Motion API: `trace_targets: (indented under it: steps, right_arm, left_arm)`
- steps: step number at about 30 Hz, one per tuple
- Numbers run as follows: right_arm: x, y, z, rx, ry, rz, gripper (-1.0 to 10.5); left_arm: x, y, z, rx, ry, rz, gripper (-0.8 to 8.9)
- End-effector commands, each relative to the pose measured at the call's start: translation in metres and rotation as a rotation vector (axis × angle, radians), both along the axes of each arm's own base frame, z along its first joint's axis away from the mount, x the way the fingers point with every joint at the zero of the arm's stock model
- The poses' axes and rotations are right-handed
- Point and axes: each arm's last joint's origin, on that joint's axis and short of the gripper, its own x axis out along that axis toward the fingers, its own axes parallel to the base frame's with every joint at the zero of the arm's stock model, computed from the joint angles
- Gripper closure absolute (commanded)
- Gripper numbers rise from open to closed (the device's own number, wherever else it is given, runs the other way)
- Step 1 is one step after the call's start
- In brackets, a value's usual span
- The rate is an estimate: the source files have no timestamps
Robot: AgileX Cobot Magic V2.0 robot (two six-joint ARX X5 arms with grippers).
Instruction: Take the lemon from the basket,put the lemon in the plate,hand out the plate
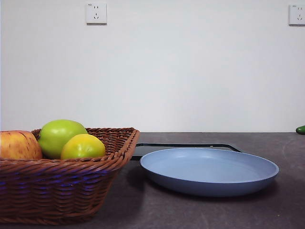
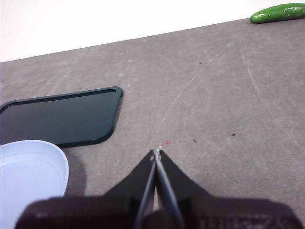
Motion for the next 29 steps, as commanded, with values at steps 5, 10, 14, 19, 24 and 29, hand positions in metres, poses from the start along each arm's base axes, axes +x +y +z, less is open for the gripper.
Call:
trace_targets:
  steps: [5, 10, 14, 19, 24, 29]
  right_arm:
    - [0.001, 0.0, 0.005, 0.255, -0.059, -0.038, 9.4]
    - [0.001, 0.0, 0.006, 0.333, -0.07, -0.045, 9.4]
    - [0.001, 0.002, 0.007, 0.366, -0.059, 0.013, 9.4]
    - [-0.002, 0.004, 0.019, 0.404, -0.058, 0.075, 9.4]
    - [-0.007, 0.004, 0.045, 0.413, -0.019, 0.079, 9.4]
    - [-0.008, 0.006, 0.078, 0.398, 0.031, 0.129, 9.4]
  left_arm:
    - [0.0, -0.007, -0.001, -0.267, 0.01, -0.187, 8.05]
    - [-0.001, -0.011, -0.001, -0.334, 0.032, -0.322, 8.05]
    - [-0.001, -0.012, 0.0, -0.382, 0.038, -0.347, 8.06]
    - [-0.004, -0.011, 0.009, -0.441, 0.049, -0.309, 8.06]
    - [-0.01, -0.011, 0.039, -0.434, 0.025, -0.303, 8.06]
    - [-0.01, -0.011, 0.073, -0.408, 0.015, -0.31, 8.06]
